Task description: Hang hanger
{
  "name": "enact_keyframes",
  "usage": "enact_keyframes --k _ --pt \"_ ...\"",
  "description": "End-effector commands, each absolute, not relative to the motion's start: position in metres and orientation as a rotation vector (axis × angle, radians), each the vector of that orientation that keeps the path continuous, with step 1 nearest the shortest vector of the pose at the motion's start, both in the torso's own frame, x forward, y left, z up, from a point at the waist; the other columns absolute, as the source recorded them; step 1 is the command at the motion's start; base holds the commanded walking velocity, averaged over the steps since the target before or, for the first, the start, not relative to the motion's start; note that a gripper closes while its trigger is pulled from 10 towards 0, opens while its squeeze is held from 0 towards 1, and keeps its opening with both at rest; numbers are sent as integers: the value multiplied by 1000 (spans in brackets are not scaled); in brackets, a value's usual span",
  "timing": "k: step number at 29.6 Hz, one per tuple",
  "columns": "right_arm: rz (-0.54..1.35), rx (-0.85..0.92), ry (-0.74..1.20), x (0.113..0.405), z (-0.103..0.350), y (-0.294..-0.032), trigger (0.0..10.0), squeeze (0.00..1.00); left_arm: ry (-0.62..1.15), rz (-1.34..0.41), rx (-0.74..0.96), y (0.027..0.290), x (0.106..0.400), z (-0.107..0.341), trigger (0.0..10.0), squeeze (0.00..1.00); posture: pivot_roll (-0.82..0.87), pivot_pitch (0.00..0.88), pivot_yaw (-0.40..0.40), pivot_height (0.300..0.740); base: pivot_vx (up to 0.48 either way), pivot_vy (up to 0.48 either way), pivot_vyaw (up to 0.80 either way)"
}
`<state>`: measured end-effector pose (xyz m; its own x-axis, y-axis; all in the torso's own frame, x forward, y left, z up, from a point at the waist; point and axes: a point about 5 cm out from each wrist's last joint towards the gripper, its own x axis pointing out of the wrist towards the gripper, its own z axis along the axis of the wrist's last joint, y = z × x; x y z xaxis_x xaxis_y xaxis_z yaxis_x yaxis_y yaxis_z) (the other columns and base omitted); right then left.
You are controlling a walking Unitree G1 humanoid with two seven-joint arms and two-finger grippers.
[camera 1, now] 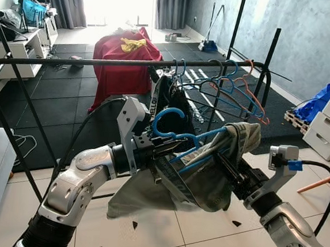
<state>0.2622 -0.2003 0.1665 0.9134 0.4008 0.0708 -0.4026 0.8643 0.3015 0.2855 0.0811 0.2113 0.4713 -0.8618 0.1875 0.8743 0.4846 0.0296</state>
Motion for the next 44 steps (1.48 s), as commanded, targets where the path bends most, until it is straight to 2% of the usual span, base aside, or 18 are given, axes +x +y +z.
enact_keyframes --k 1,8,14,19,26,27,28,29,30,31,32,38,39,40,41,42,43,44 --pt "384 318 8 263 164 -204 0 0 -199 -1055 -57 83 285 213 10000 0 -89 0 -2 740 0 0 0" --pt "327 309 1 264 166 -211 0 0 -191 -1000 -13 97 293 213 10000 0 -92 0 -1 740 0 0 0" --pt "181 330 -72 269 180 -238 0 0 -196 -1006 101 121 297 212 10000 0 -95 0 -1 740 0 0 0" --pt "43 345 -142 269 196 -270 0 0 -113 -1139 285 142 286 200 10000 0 -92 0 2 740 0 0 0" --pt "81 285 -68 267 187 -263 0 0 -93 -1145 327 141 287 195 10000 0 -93 0 1 740 0 0 0" --pt "88 279 -42 267 182 -259 6824 0 -109 -1138 309 138 288 196 10000 0 -93 0 1 740 0 0 0" --pt "105 265 -13 266 177 -255 10000 169 -129 -1130 284 133 289 198 10000 0 -95 0 0 740 0 0 0" --pt "105 265 -13 266 177 -255 10000 169 -129 -1130 284 133 289 198 10000 0 -95 0 0 740 0 0 0" --pt "122 262 9 266 173 -251 10000 627 -144 -1123 261 129 290 199 10000 0 -95 0 0 740 0 0 0" --pt "122 262 9 266 173 -251 10000 627 -144 -1123 261 129 290 199 10000 0 -95 0 0 740 0 0 0" --pt "143 249 25 266 171 -248 10000 1000 -159 -1124 231 124 289 200 10000 0 -95 0 1 740 0 0 0" --pt "146 217 69 267 167 -246 10000 961 -176 -1142 184 113 286 201 10000 0 -95 0 0 740 0 0 0" --pt "141 218 70 267 167 -246 9686 0 -180 -1147 180 111 286 201 10000 0 -91 1 0 740 0 0 0" --pt "141 218 70 267 167 -246 9686 0 -180 -1147 180 111 286 201 10000 0 -91 1 0 740 0 0 0" --pt "140 221 69 267 167 -247 6902 0 -183 -1150 177 110 285 201 10000 0 -91 1 0 740 0 0 0" --pt "140 221 69 267 167 -247 6902 0 -183 -1150 177 110 285 201 10000 0 -91 1 0 740 0 0 0" --pt "138 224 66 267 166 -247 0 0 -189 -1153 174 110 285 202 10000 0 -90 0 1 740 0 0 0" --pt "133 226 66 267 166 -248 0 0 -193 -1157 171 109 285 203 10000 0 -90 0 1 740 0 0 0"
